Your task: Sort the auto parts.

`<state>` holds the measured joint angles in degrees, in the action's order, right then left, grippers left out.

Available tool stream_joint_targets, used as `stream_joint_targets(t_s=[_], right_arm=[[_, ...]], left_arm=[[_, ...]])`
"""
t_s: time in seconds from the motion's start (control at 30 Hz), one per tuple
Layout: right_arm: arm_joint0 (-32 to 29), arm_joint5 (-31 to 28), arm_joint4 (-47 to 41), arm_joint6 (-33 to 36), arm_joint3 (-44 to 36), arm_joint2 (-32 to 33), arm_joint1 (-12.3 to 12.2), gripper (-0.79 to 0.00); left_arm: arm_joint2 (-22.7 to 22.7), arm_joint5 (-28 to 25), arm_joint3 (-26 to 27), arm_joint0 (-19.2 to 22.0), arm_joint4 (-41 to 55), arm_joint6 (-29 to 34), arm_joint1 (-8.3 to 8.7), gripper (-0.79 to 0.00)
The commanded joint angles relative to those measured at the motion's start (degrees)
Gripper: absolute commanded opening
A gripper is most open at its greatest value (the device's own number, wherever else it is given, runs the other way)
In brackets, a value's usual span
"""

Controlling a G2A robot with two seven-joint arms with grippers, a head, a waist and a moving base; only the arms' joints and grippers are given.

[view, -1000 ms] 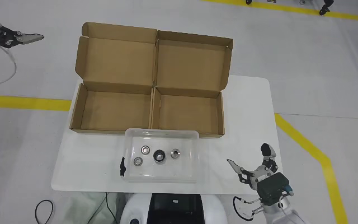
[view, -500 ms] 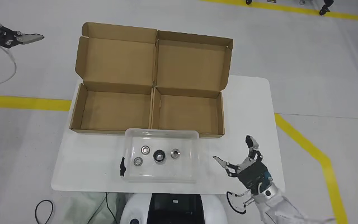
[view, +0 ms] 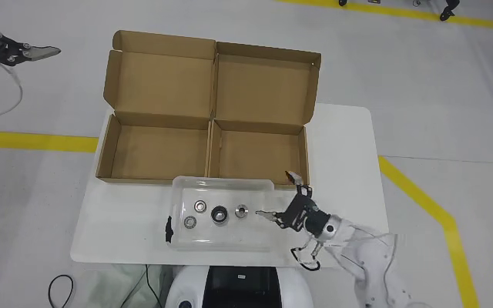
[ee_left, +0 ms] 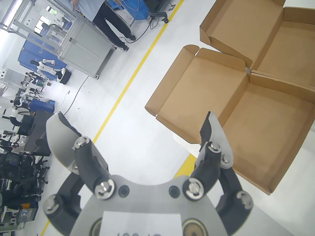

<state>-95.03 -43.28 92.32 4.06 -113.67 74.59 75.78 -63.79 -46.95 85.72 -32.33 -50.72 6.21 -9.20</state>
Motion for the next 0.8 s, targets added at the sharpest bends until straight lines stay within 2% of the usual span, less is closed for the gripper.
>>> stream_joint_targets(t_s=[0.0,0.1,0.23,0.77], right_arm=[[3.1,-4.2,-2.0,2.7,2.0,-2.2,0.0,0.0],[7.5,-6.8,-4.7,6.2,4.9,-5.5,0.3,0.0],[11.4,-6.4,-6.9,9.3,7.4,-8.8,0.6,0.0],[11.4,-6.4,-6.9,9.3,7.4,-8.8,0.6,0.0]], left_arm=[[0.0,0.0,0.0,0.0,0.0,0.0,0.0,0.0],[0.0,0.0,0.0,0.0,0.0,0.0,0.0,0.0],[0.0,0.0,0.0,0.0,0.0,0.0,0.0,0.0],[0.0,0.0,0.0,0.0,0.0,0.0,0.0,0.0]])
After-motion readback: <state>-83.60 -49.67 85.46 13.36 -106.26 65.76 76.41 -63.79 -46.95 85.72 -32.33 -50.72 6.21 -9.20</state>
